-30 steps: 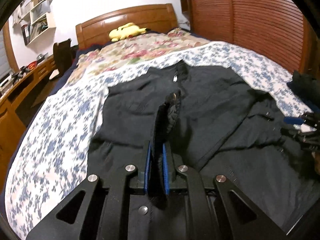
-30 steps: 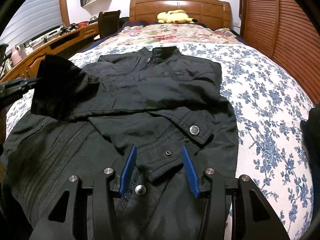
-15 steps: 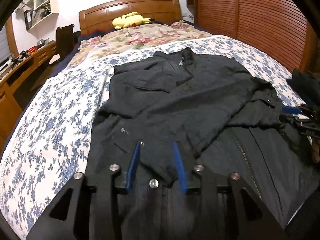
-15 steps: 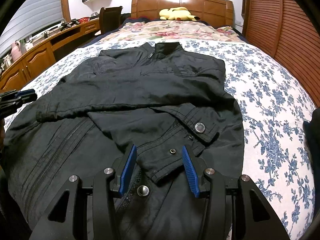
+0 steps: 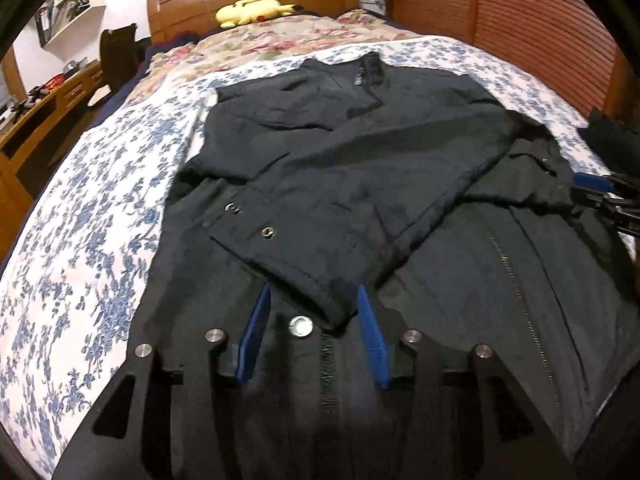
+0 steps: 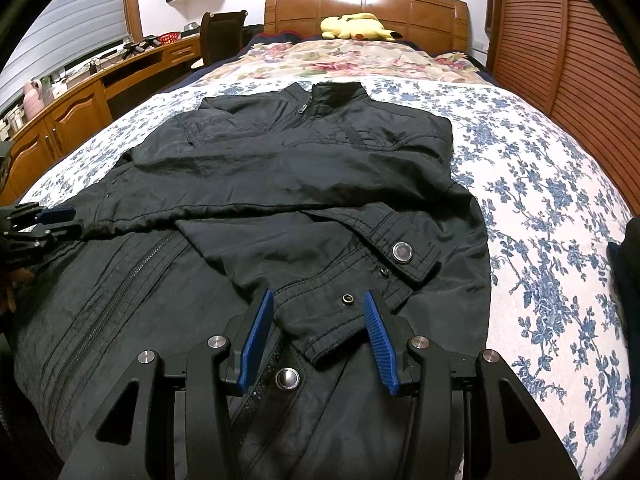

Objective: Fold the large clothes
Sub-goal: 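Fold the held side edge over the jacket body with the left tool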

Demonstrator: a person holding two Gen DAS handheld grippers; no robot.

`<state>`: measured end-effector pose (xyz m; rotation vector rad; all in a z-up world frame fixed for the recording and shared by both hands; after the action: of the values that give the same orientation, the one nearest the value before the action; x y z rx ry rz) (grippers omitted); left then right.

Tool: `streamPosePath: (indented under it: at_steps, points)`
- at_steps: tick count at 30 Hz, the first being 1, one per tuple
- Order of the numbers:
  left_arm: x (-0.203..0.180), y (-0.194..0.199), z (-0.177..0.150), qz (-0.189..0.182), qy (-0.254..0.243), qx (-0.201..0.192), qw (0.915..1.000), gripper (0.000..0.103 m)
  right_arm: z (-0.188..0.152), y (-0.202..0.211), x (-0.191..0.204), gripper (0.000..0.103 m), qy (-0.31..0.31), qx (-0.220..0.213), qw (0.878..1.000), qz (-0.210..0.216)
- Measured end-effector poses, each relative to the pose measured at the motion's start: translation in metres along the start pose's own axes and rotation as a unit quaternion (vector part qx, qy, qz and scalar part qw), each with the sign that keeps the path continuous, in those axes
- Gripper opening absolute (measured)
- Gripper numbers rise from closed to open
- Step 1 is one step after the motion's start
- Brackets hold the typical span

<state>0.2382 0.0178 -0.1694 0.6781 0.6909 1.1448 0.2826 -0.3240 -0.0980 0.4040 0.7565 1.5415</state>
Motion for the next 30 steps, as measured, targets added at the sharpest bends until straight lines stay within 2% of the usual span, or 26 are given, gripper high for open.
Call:
streamPosePath:
  at_steps: [2, 7, 12, 15, 17, 19, 21, 27, 30]
  points:
    - [0.004, 0.001, 0.000, 0.009, 0.002, -0.006, 0.9999, 0.046, 0.000, 0.000, 0.000, 0.049, 0.001, -0.001, 1.000, 0.001]
    - [0.011, 0.002, 0.002, -0.008, 0.026, -0.010, 0.9996, 0.046, 0.000, 0.000, 0.000, 0.049, 0.001, -0.001, 1.000, 0.001]
    - [0.006, 0.000, 0.003, -0.009, 0.019, -0.008, 0.9997, 0.046, -0.001, 0.000, 0.000, 0.049, 0.000, -0.001, 1.000, 0.001]
    - [0.002, -0.002, 0.005, -0.025, 0.015, -0.009, 0.9995, 0.045, -0.001, 0.000, 0.000, 0.049, 0.001, -0.001, 1.000, 0.001]
    - [-0.001, -0.002, 0.007, -0.028, 0.009, -0.006, 0.9995, 0.035, -0.001, 0.000, 0.000, 0.049, 0.001, -0.001, 1.000, 0.001]
    - [-0.003, -0.004, 0.008, -0.032, 0.005, -0.002, 0.9995, 0.019, -0.001, -0.001, -0.001, 0.049, 0.001, -0.001, 1.000, 0.002]
    - [-0.004, -0.002, 0.008, -0.037, 0.003, -0.002, 0.9993, 0.008, -0.001, -0.001, -0.001, 0.049, 0.001, 0.000, 1.000, 0.003]
    - [-0.020, 0.032, 0.011, -0.046, -0.007, -0.044, 0.9979, 0.005, -0.001, -0.002, -0.003, 0.049, 0.001, 0.000, 1.000, 0.005]
    - [-0.028, 0.043, 0.009, -0.049, -0.014, -0.049, 0.9975, 0.005, -0.001, -0.002, -0.004, 0.049, -0.001, 0.001, 1.000, 0.005]
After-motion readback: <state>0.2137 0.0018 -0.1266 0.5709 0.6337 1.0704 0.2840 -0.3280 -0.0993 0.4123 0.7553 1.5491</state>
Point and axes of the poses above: each gripper's, at about its wrist camera, not at the fingertips, and y roughly against the way its jaws point, x to its left, z to its top, the point moved 4 cm from there along -y, roughly the way its jaws point, and after that the axes turned 15 degrees about -z, right-handed, at the moved point
